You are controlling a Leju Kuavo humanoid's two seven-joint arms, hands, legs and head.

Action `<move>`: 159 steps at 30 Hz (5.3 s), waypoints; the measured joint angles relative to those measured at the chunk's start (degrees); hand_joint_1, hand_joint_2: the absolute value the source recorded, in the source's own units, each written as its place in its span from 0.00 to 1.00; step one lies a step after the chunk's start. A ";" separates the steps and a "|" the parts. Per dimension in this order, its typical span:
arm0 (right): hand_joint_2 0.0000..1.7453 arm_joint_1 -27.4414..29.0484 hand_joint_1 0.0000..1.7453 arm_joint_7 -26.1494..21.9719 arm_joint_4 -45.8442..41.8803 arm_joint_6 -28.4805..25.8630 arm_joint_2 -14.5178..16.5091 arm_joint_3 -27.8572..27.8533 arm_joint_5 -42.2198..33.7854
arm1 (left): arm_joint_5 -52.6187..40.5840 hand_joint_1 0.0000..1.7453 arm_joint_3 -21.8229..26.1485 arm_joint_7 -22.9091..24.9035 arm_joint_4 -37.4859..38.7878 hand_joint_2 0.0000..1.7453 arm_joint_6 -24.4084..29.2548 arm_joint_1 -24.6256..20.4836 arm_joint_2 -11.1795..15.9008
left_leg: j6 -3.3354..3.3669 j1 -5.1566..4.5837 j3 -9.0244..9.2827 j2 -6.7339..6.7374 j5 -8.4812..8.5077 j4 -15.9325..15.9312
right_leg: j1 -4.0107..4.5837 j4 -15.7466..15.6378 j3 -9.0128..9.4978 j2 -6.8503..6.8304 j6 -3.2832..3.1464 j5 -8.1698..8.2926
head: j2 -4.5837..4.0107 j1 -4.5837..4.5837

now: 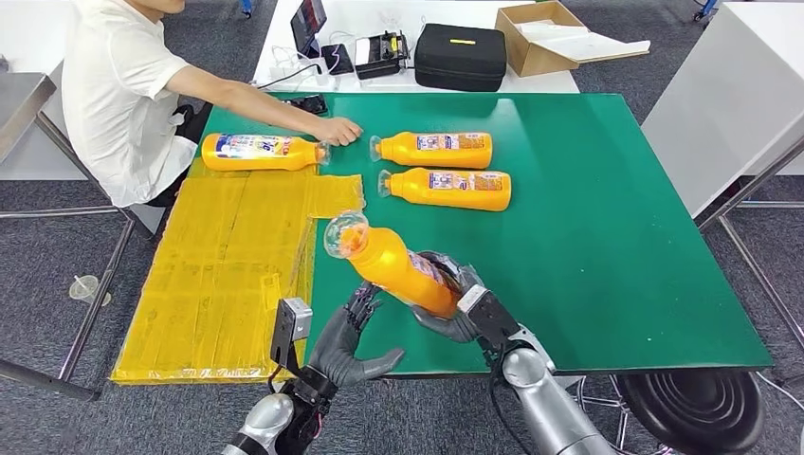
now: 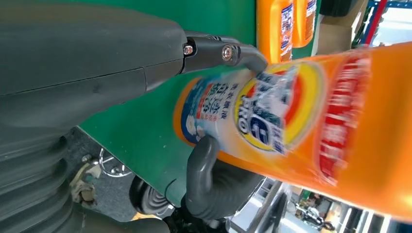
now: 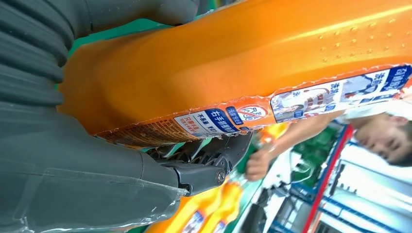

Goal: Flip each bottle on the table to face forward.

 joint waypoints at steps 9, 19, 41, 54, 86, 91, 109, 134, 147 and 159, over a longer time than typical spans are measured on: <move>1.00 -0.31 1.00 0.21 0.75 1.04 1.46 3.54 -0.52 | -1.17 0.00 0.32 -2.72 0.84 1.00 4.26 -1.80 -0.75 | 0.01 -0.04 -0.13 -0.02 0.00 0.01 | -0.05 0.01 -0.08 0.00 0.00 0.00 | 0.00 0.02; 1.00 -0.47 1.00 0.72 1.60 -0.91 1.77 7.99 0.45 | 2.28 0.00 2.55 -3.88 -0.41 1.00 11.82 -2.63 -2.45 | 0.00 -0.03 -0.15 -0.02 0.01 0.01 | -0.04 0.01 -0.11 0.00 0.00 0.00 | 0.00 0.01; 1.00 -1.44 1.00 0.16 2.58 -0.14 1.90 9.44 -0.77 | 10.90 0.49 3.03 -0.95 -4.29 1.00 4.26 -1.39 -2.53 | 0.00 -0.03 -0.18 -0.02 0.01 0.01 | -0.04 0.01 -0.14 0.00 0.00 0.00 | 0.00 0.01; 1.00 -1.67 1.00 -0.44 2.86 0.04 1.92 9.59 -1.06 | 13.81 1.00 3.37 0.08 -4.36 1.00 -0.01 -1.42 -2.19 | 0.00 -0.03 -0.18 -0.01 0.01 0.01 | -0.04 0.01 -0.15 0.00 0.00 0.00 | 0.00 0.01; 0.00 9.77 0.00 -4.53 -10.51 -43.01 11.14 -12.33 -0.72 | -47.45 1.00 11.35 -8.14 -27.46 1.00 41.89 11.78 5.39 | -0.02 -0.01 -0.28 0.00 -0.02 -0.01 | -0.03 0.01 -0.29 0.01 -0.03 -0.04 | 0.00 0.02; 0.00 8.95 0.00 -5.21 -11.60 -42.07 11.72 -16.72 -1.30 | -69.49 1.00 12.40 0.77 -19.41 1.00 49.34 6.14 6.29 | 0.00 -0.01 -0.26 -0.03 0.04 -0.01 | -0.03 0.01 -0.26 -0.01 -0.03 -0.01 | 0.00 0.03; 0.00 6.53 0.00 -5.49 -8.90 -35.75 13.33 -19.81 -1.36 | -91.13 1.00 15.37 20.82 17.31 1.00 36.22 -13.23 7.67 | 0.02 -0.01 -0.12 -0.26 0.13 -0.02 | -0.03 0.03 0.01 -0.26 0.00 0.02 | 0.00 0.03; 0.00 6.38 0.00 -5.49 -6.18 -32.95 13.45 -20.64 -1.26 | -79.47 0.00 14.73 12.89 21.29 1.00 14.43 -19.74 8.22 | 0.03 -0.03 0.42 -0.30 0.24 -0.04 | -0.04 0.03 0.56 -0.29 0.00 0.04 | 0.00 0.02; 0.25 4.63 0.00 -6.18 -2.73 -36.53 12.10 -18.86 5.22 | -68.43 0.00 11.92 5.77 20.96 1.00 10.08 -19.89 10.03 | 0.03 -0.02 0.41 -0.35 0.25 -0.04 | -0.04 0.03 0.57 -0.32 -0.01 0.01 | 0.00 0.02; 1.00 1.29 0.00 11.93 4.95 -44.78 3.62 -9.97 44.50 | -64.78 0.00 6.33 4.46 4.50 1.00 20.58 -9.63 10.08 | 0.05 -0.12 0.07 -0.32 0.23 0.01 | -0.12 0.03 0.23 -0.31 0.03 0.05 | 0.00 0.03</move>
